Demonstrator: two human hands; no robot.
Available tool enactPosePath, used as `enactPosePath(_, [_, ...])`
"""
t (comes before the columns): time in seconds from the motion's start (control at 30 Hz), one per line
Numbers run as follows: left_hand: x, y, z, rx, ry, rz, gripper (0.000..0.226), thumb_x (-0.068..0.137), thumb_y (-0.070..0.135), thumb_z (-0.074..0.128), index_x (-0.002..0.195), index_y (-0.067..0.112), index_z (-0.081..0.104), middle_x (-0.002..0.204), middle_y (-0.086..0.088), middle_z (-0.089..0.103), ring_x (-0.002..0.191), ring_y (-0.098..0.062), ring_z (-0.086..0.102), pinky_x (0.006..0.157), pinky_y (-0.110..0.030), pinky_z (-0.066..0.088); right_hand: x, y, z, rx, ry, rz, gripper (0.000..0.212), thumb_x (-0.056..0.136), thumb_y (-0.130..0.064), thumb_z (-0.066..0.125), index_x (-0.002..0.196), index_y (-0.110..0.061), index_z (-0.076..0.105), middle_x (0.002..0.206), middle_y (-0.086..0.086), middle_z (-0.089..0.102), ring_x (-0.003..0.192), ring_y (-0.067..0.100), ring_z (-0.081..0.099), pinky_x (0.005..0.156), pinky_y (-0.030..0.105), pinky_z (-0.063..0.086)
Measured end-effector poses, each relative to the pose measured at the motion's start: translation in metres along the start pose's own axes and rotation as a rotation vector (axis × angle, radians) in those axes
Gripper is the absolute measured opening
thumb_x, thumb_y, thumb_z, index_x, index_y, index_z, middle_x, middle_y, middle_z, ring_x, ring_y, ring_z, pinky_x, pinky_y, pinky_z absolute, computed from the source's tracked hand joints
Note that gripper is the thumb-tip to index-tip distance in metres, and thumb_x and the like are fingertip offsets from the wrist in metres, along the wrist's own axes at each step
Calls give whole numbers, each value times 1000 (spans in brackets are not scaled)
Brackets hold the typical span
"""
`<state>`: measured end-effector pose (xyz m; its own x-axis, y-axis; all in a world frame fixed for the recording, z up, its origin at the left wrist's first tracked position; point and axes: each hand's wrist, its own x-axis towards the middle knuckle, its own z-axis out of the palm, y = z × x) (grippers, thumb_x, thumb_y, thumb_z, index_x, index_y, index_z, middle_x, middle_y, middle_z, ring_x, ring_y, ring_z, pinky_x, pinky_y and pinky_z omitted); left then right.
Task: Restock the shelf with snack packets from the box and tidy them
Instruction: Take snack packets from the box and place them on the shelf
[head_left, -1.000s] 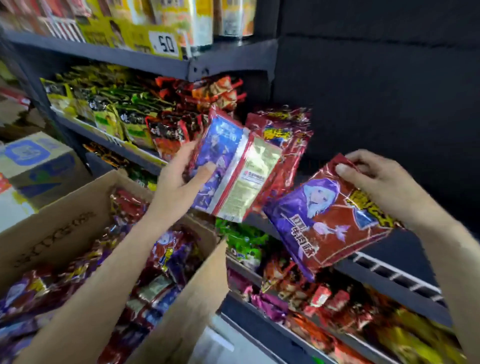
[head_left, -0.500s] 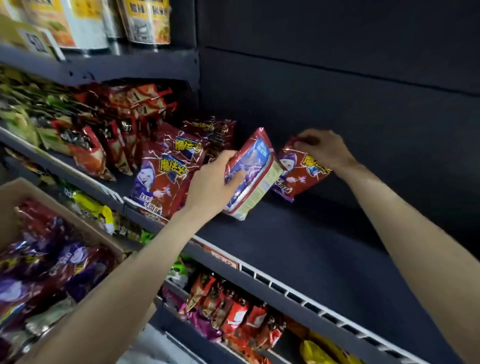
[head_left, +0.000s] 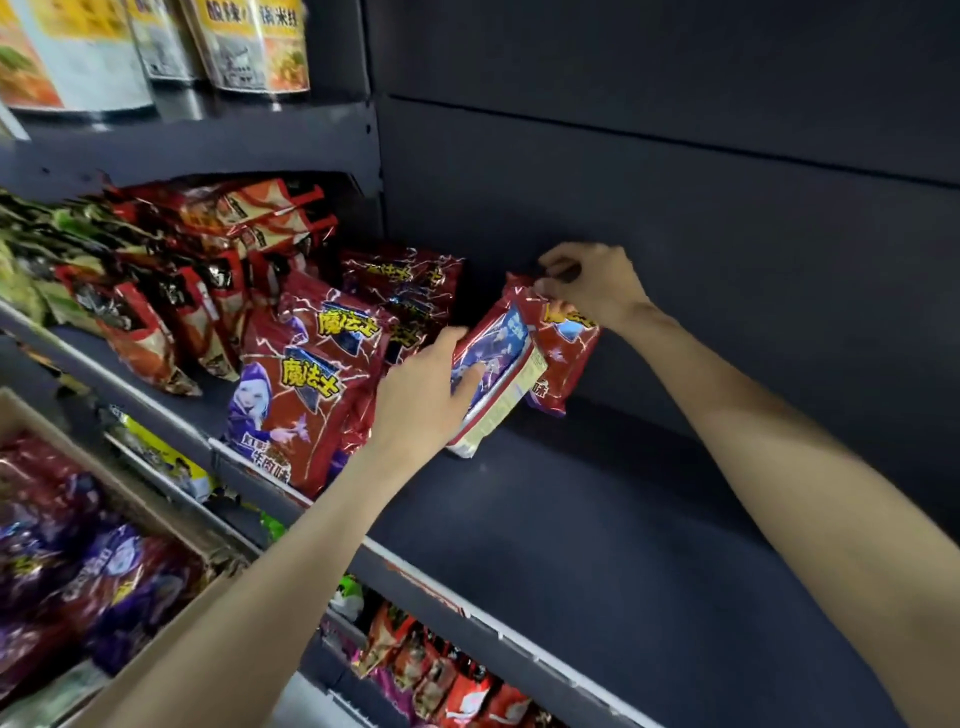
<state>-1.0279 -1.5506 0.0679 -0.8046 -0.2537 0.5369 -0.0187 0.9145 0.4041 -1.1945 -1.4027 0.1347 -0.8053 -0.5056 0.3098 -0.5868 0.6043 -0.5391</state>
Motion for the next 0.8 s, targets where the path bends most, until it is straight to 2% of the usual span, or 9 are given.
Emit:
enactPosePath(0.07, [6, 1, 3, -1, -4, -28, 42, 96, 35, 50, 133, 17, 44, 108, -5, 68, 95, -28, 65, 75, -38, 49, -16, -1, 0, 85, 19, -38, 27, 92, -23, 61, 117, -14, 64, 114, 1, 63, 93, 12, 65, 87, 24, 52])
enactPosePath(0.17, [11, 1, 8, -17, 71, -2, 38, 94, 32, 54, 129, 16, 50, 106, -6, 69, 90, -29, 65, 71, -37, 48, -48, 2, 2, 198, 17, -6, 22, 97, -26, 52, 107, -12, 65, 88, -4, 65, 72, 11, 67, 72, 29, 57])
enactPosePath(0.23, [11, 1, 16, 43, 153, 124, 33, 90, 26, 62, 120, 15, 57, 95, -6, 70, 80, -27, 67, 58, -32, 47, -64, 0, 5, 331, -67, 129, 29, 99, -36, 45, 105, -12, 61, 82, 2, 68, 65, 15, 69, 62, 30, 58])
enactPosePath(0.3, [9, 1, 27, 120, 250, 289, 28, 87, 25, 63, 112, 16, 58, 85, -5, 68, 71, -23, 66, 47, -26, 45, -71, -1, 8, 460, -139, 252, 38, 98, -48, 37, 111, -19, 57, 92, 9, 69, 73, 20, 71, 64, 31, 60])
enactPosePath(0.37, [2, 1, 39, 164, 244, 457, 30, 87, 29, 57, 115, 18, 52, 91, -4, 67, 74, -20, 64, 47, -26, 47, -73, 2, 2, 552, -162, 314, 49, 95, -56, 36, 117, -19, 59, 100, 8, 70, 80, 18, 72, 69, 33, 60])
enactPosePath(0.5, [-15, -3, 48, 87, -19, 593, 63, 75, 28, 74, 130, 18, 46, 116, -4, 58, 99, -21, 59, 72, -32, 55, -80, 20, -11, 502, -311, 259, 26, 91, -24, 63, 116, -22, 63, 109, 3, 69, 95, 15, 68, 77, 25, 57])
enactPosePath(0.57, [-23, -3, 43, 53, -148, 611, 69, 77, 43, 69, 137, 22, 42, 128, -1, 51, 112, -19, 52, 87, -33, 48, -84, 27, -14, 470, -355, 239, 31, 87, -10, 64, 112, -28, 65, 116, -1, 66, 106, 12, 63, 88, 25, 51])
enactPosePath(0.67, [-27, -3, 36, -116, -193, 471, 67, 81, 59, 55, 138, 25, 42, 136, 4, 45, 125, -14, 41, 102, -34, 36, -92, 29, -21, 533, -314, 210, 38, 87, 1, 60, 113, -27, 64, 119, -3, 64, 104, 11, 64, 84, 23, 53])
enactPosePath(0.8, [-16, -13, 36, -273, -146, 228, 62, 85, 50, 56, 138, 23, 40, 138, 1, 42, 127, -16, 38, 104, -35, 37, -94, 18, -24, 419, -188, 93, 35, 90, 1, 56, 112, -26, 61, 115, -8, 64, 97, 8, 67, 77, 20, 55])
